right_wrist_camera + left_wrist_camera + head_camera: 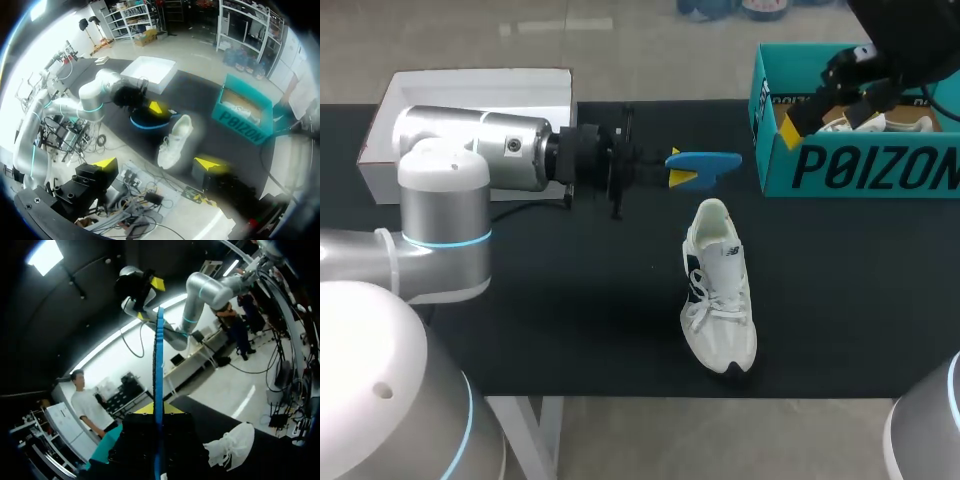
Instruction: Take the shoe out of the shoebox, open the shoe tongue, remove and reinsert the insole, then place the shoe into the shoebox
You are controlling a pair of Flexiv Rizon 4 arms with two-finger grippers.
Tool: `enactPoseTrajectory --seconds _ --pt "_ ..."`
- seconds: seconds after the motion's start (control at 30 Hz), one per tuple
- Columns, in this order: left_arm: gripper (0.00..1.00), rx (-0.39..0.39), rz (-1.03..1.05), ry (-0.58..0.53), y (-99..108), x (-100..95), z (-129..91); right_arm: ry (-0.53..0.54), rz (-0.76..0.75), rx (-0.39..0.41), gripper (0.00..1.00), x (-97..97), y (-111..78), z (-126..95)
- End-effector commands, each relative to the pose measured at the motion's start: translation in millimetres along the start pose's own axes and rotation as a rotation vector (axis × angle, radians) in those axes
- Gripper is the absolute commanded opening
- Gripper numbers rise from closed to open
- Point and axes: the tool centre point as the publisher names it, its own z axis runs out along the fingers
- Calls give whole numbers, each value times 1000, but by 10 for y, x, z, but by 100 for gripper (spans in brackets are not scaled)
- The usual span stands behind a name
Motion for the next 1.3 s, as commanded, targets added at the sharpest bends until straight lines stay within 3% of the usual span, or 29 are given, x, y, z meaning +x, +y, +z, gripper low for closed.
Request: enactPoseTrajectory --seconds 0.03,0.7,0.77,0.9,1.17,1.3 --pt "0 1 -1 6 13 -20 6 -1 1 6 100 8 24 -1" --pt "0 1 -1 6 13 -20 6 -1 1 6 100 8 24 -1" --pt "0 -40 196 13 -108 -280 -6 -1 1 6 100 8 24 -1" --pt "0 -84 479 24 -263 -502 -57 -1 1 6 100 8 24 -1" --pt "0 -128 778 103 -264 -517 -152 -1 1 6 100 8 24 -1" --pt "0 -107 893 139 -296 -469 -66 -1 1 6 100 8 24 -1"
